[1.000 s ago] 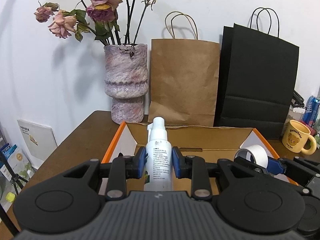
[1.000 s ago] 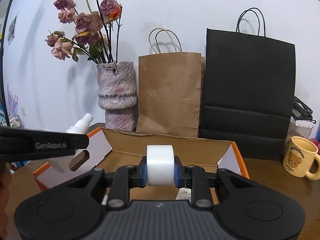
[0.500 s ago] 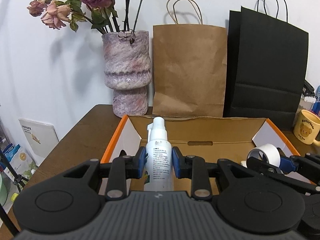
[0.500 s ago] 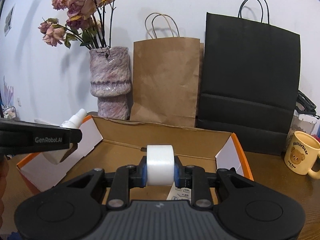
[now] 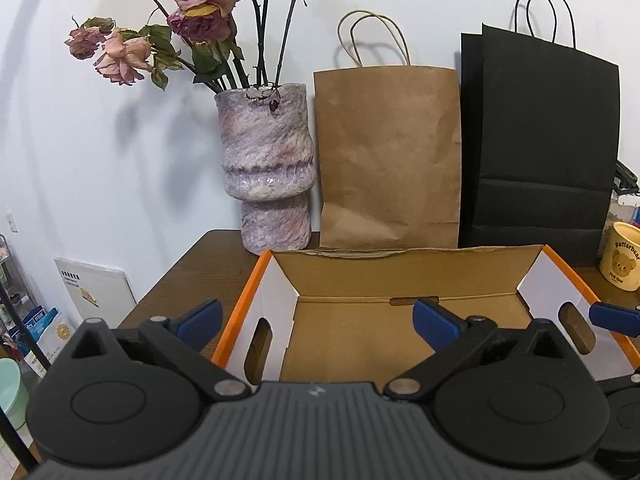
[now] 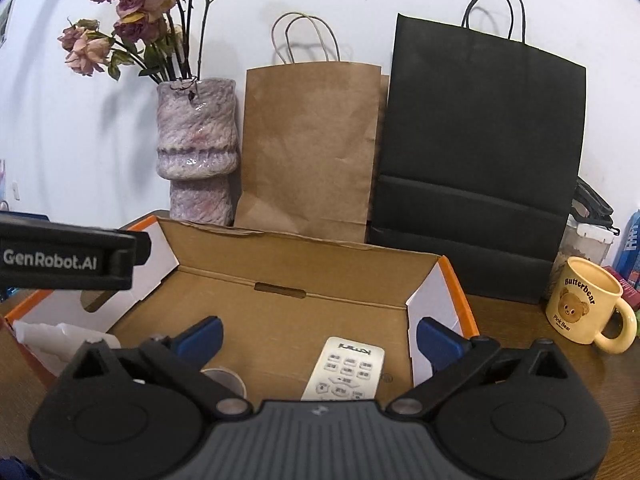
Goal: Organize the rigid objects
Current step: 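Carry the spray bottle into the box with the left tool while the right tool carries the tape, then withdraw both open tools from the cardboard box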
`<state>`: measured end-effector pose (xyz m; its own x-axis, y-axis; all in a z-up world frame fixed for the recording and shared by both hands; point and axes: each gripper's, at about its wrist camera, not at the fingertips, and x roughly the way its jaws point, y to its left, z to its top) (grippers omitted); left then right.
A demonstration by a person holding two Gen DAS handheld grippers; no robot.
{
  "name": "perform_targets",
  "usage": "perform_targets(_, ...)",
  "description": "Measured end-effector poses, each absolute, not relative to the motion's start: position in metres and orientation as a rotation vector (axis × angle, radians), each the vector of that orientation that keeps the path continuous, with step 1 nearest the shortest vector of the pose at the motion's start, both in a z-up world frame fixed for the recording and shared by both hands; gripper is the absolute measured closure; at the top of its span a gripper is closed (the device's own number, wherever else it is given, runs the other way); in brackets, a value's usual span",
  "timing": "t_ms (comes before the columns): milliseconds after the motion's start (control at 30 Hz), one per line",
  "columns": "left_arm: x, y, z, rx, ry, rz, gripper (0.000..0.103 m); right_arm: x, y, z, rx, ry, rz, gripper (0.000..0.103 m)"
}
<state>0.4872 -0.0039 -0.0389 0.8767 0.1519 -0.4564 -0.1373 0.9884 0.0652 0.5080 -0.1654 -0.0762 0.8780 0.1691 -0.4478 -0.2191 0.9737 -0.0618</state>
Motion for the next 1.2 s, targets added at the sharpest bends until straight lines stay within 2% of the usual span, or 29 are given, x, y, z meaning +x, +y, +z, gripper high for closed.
perform_targets(600, 0.477, 0.001, -0.036, 0.007, 0.483, 0.132, 0.0, 0.5, -0.169, -0.078, -0.109, 0.464, 0.202, 0.0)
perform_targets(1200, 0.433, 0.002, -0.024, 0.0, 0.438, 0.108, 0.0, 0.454, -0.183, -0.066, -0.105, 0.418, 0.189, 0.0)
